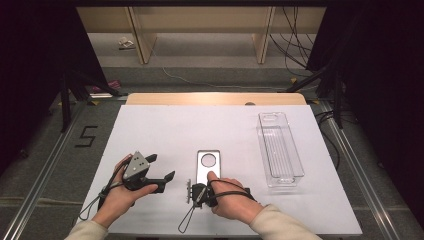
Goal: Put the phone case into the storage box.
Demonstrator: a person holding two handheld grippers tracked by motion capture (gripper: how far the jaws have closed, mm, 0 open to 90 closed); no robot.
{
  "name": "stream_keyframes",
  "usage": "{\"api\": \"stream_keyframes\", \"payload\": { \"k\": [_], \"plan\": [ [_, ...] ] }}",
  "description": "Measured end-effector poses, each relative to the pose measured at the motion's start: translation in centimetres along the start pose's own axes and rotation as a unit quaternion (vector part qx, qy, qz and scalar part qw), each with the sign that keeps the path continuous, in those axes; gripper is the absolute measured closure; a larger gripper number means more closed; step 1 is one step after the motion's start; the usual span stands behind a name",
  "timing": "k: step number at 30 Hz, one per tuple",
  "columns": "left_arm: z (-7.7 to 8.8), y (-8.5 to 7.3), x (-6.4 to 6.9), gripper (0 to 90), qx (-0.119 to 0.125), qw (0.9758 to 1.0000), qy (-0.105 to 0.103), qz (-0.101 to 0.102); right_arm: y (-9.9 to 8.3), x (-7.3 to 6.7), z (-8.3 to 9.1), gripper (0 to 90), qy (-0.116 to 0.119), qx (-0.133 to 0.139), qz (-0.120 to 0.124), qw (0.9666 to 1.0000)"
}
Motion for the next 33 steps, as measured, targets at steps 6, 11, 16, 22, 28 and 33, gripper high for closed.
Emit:
{"api": "stream_keyframes", "payload": {
  "k": [6,11,16,22,28,33],
  "plan": [
    [-0.01,-0.01,0.02,14.8,0.0,1.0,0.0,0.0,0.02,0.02,-0.02,85.8,-0.002,0.001,0.001,1.0],
    [0.0,0.0,0.02,14.8,0.0,1.0,0.0,0.0,0.02,0.01,-0.01,86.2,-0.002,0.0,-0.001,1.0],
    [0.0,0.0,0.03,14.8,0.0,1.0,0.0,-0.001,0.02,0.01,-0.01,86.6,-0.003,0.0,-0.001,1.0],
    [0.0,0.0,0.02,14.8,0.0,1.0,0.0,0.0,0.0,0.02,-0.01,87.0,-0.002,0.002,-0.002,1.0],
    [-0.02,-0.03,0.06,15.0,0.0,1.0,-0.002,0.005,-0.06,0.0,0.07,87.7,0.0,0.0,-0.004,1.0],
    [-0.01,-0.02,0.0,15.1,0.001,1.0,-0.002,0.007,-0.2,0.0,0.09,88.3,-0.006,0.008,-0.002,0.9999]
  ]
}}
Point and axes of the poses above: each handheld gripper's, and its own axes: z roughly backward along the jaws, y roughly out of its top, x roughly to its right, the point moved 1 cm from there along -z, roughly forward along the jaws, and after that the axes turned 2 degrees about x, right-handed, at the moved point
